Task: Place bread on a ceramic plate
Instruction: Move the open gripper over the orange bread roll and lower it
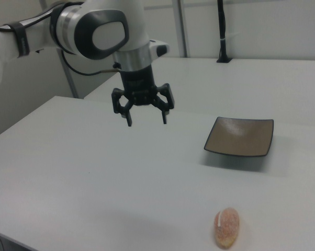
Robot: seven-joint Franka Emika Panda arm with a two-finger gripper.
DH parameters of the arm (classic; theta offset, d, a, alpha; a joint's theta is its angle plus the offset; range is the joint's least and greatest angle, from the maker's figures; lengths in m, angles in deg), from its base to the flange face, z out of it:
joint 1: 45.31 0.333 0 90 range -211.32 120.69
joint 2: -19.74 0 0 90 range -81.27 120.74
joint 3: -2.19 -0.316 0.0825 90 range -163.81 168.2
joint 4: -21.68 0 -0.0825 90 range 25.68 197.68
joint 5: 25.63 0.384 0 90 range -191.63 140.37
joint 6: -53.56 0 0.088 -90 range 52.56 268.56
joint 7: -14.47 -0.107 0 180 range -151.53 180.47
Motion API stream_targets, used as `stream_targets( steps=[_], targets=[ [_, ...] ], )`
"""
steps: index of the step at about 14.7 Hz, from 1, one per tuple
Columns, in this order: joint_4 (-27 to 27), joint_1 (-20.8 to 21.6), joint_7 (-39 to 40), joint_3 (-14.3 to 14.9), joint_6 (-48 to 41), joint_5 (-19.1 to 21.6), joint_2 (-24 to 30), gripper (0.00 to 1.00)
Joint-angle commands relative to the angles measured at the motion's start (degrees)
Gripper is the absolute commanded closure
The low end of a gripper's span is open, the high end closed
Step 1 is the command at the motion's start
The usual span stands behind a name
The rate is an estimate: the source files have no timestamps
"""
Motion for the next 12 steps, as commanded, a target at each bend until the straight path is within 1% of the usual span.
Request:
stream_targets(
  steps=[1,4,7,9,12],
  targets=[
    [0.27,-4.41,1.15,-0.37,3.38,-0.67,-1.97,0.00],
    [0.36,-7.84,1.15,-0.37,7.95,-0.67,-5.47,0.00],
    [0.54,-9.86,1.24,-0.37,10.94,-0.85,-8.55,0.00],
    [0.97,-11.45,2.64,-0.37,13.75,-1.46,-11.01,0.00],
    [2.90,-12.77,2.82,-0.37,17.09,-2.52,-13.13,0.00]
  ],
)
